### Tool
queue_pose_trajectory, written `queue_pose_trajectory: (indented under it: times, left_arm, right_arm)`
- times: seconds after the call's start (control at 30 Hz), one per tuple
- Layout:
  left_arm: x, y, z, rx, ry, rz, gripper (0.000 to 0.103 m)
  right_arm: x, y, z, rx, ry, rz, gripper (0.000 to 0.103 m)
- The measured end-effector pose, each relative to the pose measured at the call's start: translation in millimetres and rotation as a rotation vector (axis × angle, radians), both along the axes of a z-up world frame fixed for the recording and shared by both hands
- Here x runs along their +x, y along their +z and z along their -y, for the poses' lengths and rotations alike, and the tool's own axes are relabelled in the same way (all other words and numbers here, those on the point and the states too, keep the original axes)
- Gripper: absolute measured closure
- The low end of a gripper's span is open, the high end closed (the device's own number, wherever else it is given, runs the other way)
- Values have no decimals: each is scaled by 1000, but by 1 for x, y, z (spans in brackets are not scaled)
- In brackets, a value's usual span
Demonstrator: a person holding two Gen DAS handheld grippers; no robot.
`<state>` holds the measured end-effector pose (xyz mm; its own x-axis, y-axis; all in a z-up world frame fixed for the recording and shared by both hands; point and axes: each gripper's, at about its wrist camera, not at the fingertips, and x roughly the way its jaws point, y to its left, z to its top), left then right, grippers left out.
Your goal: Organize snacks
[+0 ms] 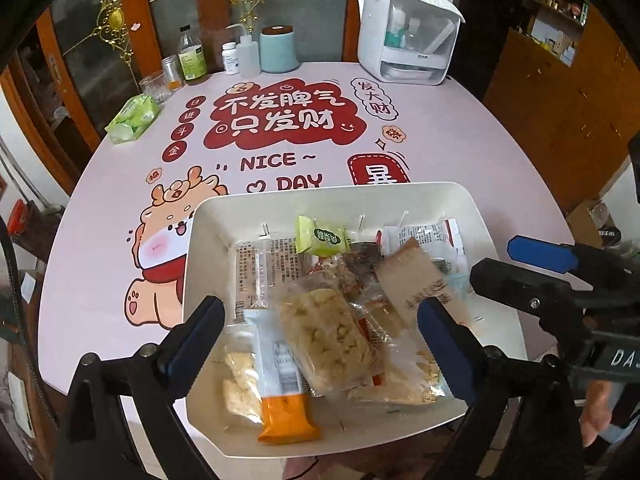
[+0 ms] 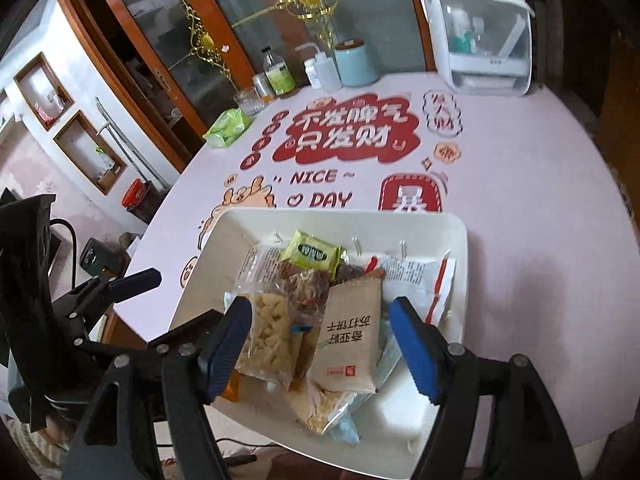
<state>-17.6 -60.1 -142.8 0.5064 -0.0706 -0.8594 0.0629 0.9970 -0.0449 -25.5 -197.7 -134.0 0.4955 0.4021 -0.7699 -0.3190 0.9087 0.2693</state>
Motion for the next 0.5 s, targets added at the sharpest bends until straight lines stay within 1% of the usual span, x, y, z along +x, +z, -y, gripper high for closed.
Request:
queue_pose_trajectory:
  times: [0.07, 0.3, 0.4, 0.5]
  left_arm:
    - [-2, 3, -1, 5, 8, 6, 6]
    - [-10, 14, -3, 1, 29, 26, 6]
    - [-13, 21, -4, -6, 44, 29, 6]
    - [-16, 28, -3, 10, 57, 43, 6]
  right_arm:
    - [-3, 5, 0, -7, -5, 16, 31]
    - [-9, 14, 3, -2, -28, 19, 30]
    - [-11, 19, 4, -4, -44, 21, 28]
    - [-12, 27, 4, -11, -73, 33, 26]
